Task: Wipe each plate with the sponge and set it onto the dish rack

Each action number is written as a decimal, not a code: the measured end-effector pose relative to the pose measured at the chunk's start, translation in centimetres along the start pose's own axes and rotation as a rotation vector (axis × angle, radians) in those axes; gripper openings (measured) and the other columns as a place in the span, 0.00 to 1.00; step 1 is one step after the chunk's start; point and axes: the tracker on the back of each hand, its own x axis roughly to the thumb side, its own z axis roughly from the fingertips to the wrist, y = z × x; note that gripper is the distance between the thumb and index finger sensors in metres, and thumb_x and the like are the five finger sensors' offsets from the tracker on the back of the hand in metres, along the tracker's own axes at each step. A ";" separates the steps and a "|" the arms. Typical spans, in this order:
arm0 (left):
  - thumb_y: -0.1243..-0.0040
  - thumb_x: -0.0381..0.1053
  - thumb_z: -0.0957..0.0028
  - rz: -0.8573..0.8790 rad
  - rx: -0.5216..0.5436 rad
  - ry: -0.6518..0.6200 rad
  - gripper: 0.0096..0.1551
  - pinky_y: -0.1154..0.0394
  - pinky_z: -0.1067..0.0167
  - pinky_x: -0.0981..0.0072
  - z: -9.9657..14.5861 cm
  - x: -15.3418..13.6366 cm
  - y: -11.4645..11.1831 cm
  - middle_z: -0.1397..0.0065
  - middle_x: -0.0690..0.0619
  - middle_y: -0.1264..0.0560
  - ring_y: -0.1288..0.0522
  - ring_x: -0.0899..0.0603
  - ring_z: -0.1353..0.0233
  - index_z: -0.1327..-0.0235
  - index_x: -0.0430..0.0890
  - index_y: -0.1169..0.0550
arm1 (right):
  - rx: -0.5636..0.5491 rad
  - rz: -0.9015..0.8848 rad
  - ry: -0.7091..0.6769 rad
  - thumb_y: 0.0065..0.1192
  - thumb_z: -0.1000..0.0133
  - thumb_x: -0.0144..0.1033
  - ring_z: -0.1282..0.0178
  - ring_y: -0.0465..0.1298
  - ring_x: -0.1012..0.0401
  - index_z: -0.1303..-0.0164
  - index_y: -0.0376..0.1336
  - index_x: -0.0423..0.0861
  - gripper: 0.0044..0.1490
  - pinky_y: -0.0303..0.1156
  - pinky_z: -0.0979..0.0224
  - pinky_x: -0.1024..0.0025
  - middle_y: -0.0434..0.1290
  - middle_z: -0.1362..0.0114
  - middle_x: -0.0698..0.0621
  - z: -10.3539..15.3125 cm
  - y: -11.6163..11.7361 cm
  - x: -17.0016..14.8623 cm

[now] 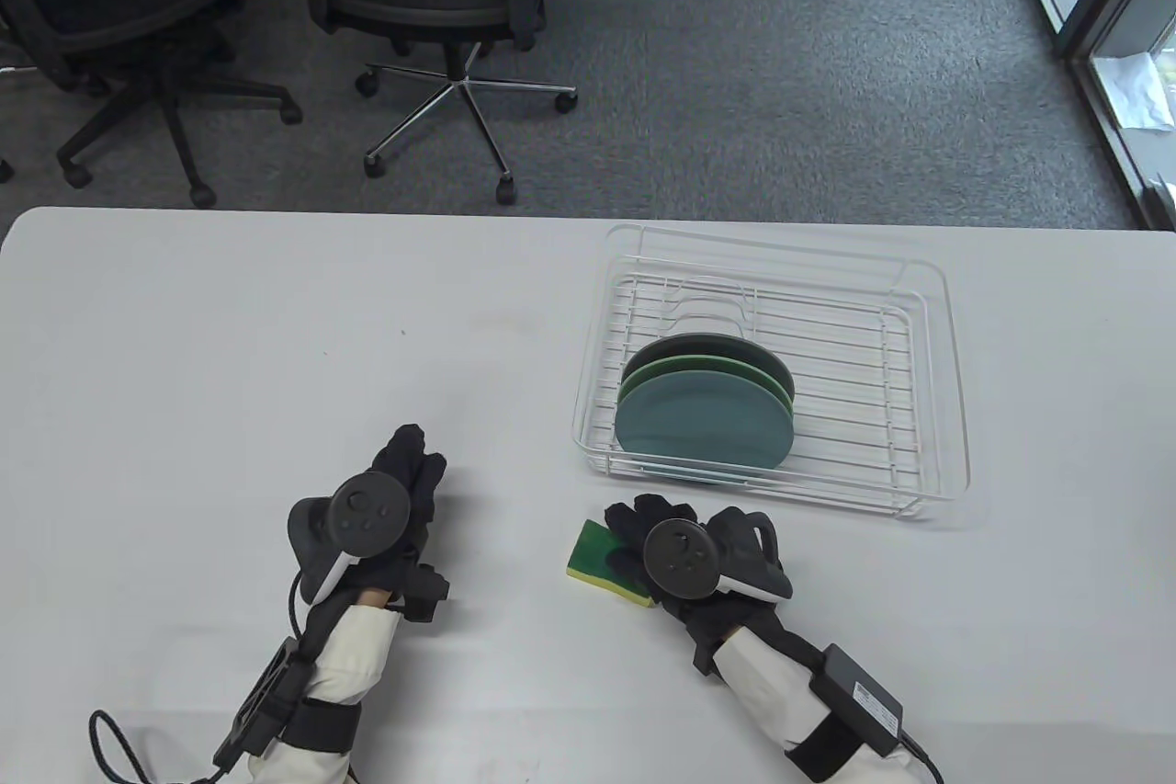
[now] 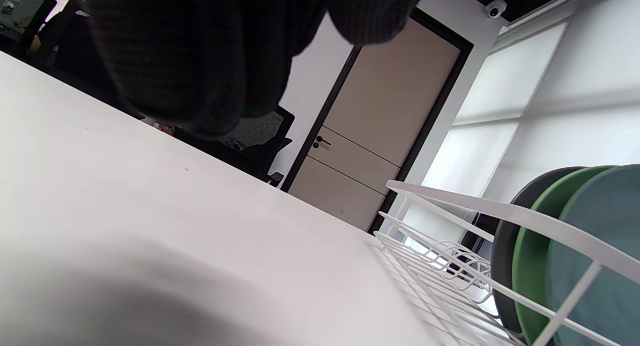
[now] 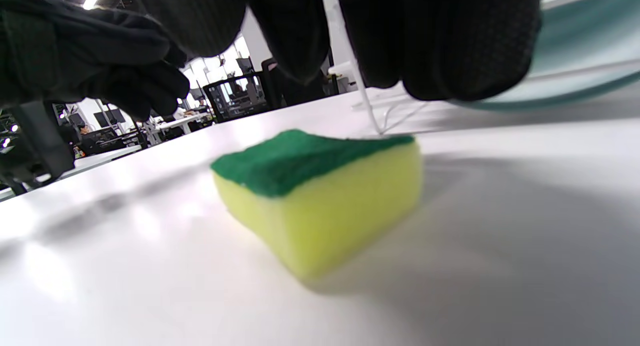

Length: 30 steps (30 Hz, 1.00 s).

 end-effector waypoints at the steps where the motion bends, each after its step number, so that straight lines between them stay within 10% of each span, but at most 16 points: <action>1: 0.45 0.47 0.39 0.000 -0.002 -0.001 0.31 0.12 0.56 0.61 0.0 0.0 0.0 0.38 0.34 0.18 0.14 0.33 0.46 0.29 0.30 0.27 | -0.009 0.003 -0.002 0.54 0.34 0.44 0.32 0.66 0.29 0.19 0.59 0.37 0.37 0.71 0.35 0.42 0.60 0.21 0.23 0.2 -0.3 0.0; 7: 0.48 0.49 0.37 -0.032 0.009 -0.060 0.37 0.16 0.47 0.52 0.2 1.1 0.5 0.30 0.27 0.25 0.21 0.26 0.38 0.23 0.27 0.34 | -0.128 0.008 -0.010 0.54 0.34 0.45 0.33 0.67 0.31 0.19 0.60 0.36 0.37 0.71 0.35 0.43 0.64 0.24 0.24 1.2 -3.1 0.0; 16: 0.55 0.58 0.35 -0.312 0.105 -0.267 0.50 0.38 0.31 0.26 1.5 4.5 2.0 0.16 0.20 0.48 0.47 0.12 0.25 0.14 0.28 0.54 | -0.702 0.223 0.084 0.48 0.32 0.45 0.24 0.64 0.36 0.16 0.55 0.39 0.37 0.65 0.26 0.44 0.61 0.20 0.30 5.2 -9.8 -2.2; 21: 0.59 0.62 0.34 -0.406 0.071 -0.320 0.54 0.56 0.31 0.17 1.9 5.2 1.9 0.16 0.20 0.62 0.64 0.12 0.24 0.14 0.30 0.61 | -0.752 0.463 0.194 0.44 0.32 0.49 0.17 0.46 0.36 0.12 0.47 0.41 0.41 0.48 0.20 0.38 0.50 0.13 0.33 6.6 -10.6 -4.9; 30: 0.61 0.65 0.35 -0.467 0.005 -0.287 0.55 0.59 0.31 0.16 1.5 4.2 1.3 0.15 0.21 0.64 0.66 0.14 0.23 0.14 0.32 0.62 | -0.653 0.514 0.370 0.40 0.32 0.52 0.16 0.37 0.37 0.11 0.41 0.41 0.44 0.38 0.21 0.36 0.44 0.11 0.34 7.5 -9.5 -9.8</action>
